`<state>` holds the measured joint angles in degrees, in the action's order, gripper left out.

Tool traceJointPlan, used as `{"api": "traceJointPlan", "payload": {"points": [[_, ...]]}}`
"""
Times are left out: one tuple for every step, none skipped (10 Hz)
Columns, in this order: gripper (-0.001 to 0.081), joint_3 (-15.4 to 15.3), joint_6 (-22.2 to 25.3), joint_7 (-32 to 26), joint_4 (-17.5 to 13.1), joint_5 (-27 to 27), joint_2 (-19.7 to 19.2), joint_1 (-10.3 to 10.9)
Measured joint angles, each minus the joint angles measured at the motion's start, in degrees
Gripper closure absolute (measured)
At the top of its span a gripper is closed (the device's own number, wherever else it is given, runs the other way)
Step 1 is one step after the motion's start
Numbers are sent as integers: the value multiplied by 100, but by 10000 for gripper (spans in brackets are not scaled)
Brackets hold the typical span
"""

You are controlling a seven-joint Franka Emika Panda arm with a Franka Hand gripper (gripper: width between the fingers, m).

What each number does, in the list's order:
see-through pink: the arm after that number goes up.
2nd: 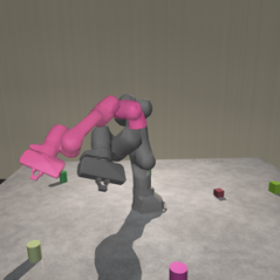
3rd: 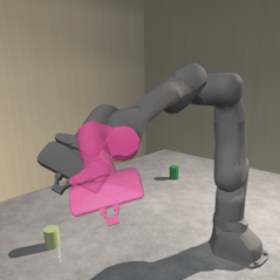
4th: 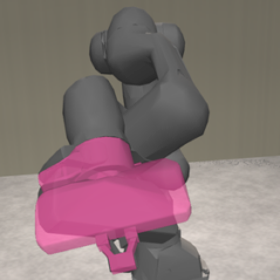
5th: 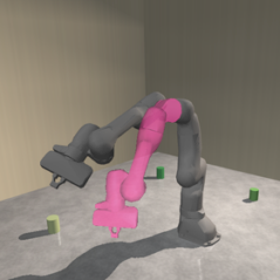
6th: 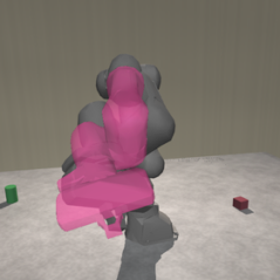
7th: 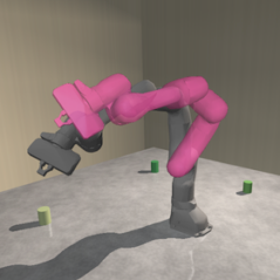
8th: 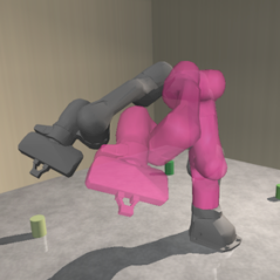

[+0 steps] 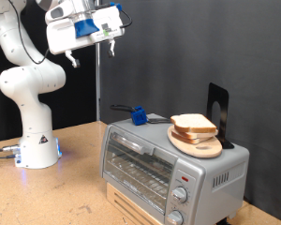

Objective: Make a piece of toast with the oven

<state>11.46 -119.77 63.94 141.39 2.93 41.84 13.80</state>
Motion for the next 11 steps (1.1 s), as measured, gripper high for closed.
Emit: {"api": "traceJointPlan", "payload": {"points": [[-2,259,459,-564,-129,318,67,244],[-2,508,1056,-1048,-324,547,96,460],[-2,741,1623,-1544,-529,692,67,664],[-2,916,1857,-1894,-650,718,0,803],[-2,986,1881,-2110,-694,722,-130,892],[-2,979,1865,-2039,-691,722,-118,876],[-2,985,1867,-2061,-674,873,-66,877],[-2,986,1757,-2070,-618,993,46,875],[-2,981,1465,-2069,-489,1007,156,866],[-2,981,1135,-2068,-327,1001,185,850],[-2,994,819,-2070,-193,965,134,831]]}}
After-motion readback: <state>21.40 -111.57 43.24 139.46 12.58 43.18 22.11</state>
